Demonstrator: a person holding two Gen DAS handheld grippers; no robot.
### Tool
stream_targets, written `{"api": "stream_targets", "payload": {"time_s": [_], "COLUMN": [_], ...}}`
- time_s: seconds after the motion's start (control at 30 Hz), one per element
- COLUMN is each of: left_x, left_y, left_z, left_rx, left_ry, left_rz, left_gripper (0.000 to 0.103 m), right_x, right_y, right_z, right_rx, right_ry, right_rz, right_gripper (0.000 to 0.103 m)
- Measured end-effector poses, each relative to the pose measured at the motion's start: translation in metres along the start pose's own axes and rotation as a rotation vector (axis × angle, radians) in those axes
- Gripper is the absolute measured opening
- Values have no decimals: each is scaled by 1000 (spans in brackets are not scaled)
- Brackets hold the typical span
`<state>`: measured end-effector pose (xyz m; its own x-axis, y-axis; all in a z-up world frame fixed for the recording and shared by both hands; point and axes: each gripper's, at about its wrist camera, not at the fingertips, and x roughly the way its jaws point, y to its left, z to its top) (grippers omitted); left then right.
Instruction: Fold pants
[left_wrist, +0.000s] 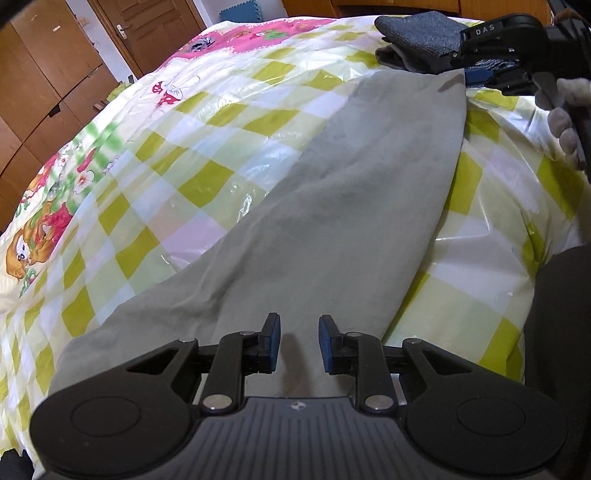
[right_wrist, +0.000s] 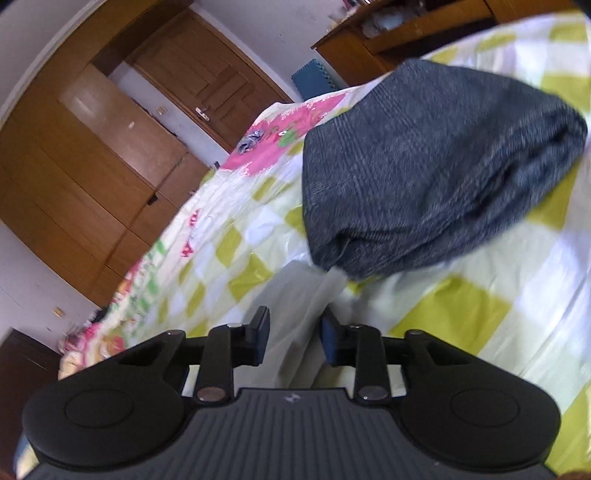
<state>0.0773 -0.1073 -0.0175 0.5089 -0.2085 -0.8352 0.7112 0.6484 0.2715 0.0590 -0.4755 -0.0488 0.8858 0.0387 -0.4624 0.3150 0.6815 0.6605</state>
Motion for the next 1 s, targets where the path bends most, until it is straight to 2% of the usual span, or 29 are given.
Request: {"api": "stream_targets", "payload": {"time_s": [0.03, 0.07, 0.13, 0.2, 0.27, 0.33, 0.4, 0.43, 0.47, 0.53, 0.6, 0.63, 0.67, 0.73, 0.87, 1.0], "left_x": [1, 2, 3, 2, 1, -1, -2, -1, -1, -2, -2, -3, -4, -6, -7, -14], "left_y": [0, 0, 0, 1, 2, 3, 3, 3, 3, 2, 2, 2, 2, 3, 3, 1], "left_z": [0, 1, 2, 1, 0, -3, -6, -7, -8, -11, -13, -14, -15, -17, -20, -23], "left_rx": [1, 3, 1, -1, -7, -13, -14, -14, -13, -12, -11, -12, -14, -18, -25, -28], "left_ry": [0, -1, -3, -7, -7, -5, -8, -9, -8, -8, -9, -11, -13, -17, -24, -38], "left_rz": [-1, 0, 3, 2, 1, -4, -6, -9, -13, -15, -17, -15, -14, -15, -12, -13], "left_gripper": [38, 38, 38, 38, 38, 38, 39, 39, 39, 39, 39, 39, 39, 39, 43, 44], "right_x": [3, 7, 8, 8, 6, 5, 8, 10, 13, 7, -7, -14, -20, -26, -8, 8], "right_y": [-1, 1, 12, 24, 33, 31, 16, 7, -2, -16, -24, -26, -28, -28, -26, -31], "right_z": [3, 6, 13, 21, 27, 30, 27, 24, 21, 14, 8, 4, 0, -10, -24, -28], "right_rx": [10, 6, -10, 1, -9, -16, 1, 20, 46, 98, 137, 163, 189, 226, 242, 377], "right_ry": [11, 21, 32, 36, 13, -8, -6, 20, 62, 91, 92, 93, 96, 126, 178, 221], "right_rz": [17, 35, 104, 193, 230, 208, 137, 112, 89, 84, 86, 93, 108, 141, 113, 174], "right_gripper": [32, 25, 4, 3, 3, 3, 4, 8, 9, 9, 19, 32, 41, 42, 45, 44]}}
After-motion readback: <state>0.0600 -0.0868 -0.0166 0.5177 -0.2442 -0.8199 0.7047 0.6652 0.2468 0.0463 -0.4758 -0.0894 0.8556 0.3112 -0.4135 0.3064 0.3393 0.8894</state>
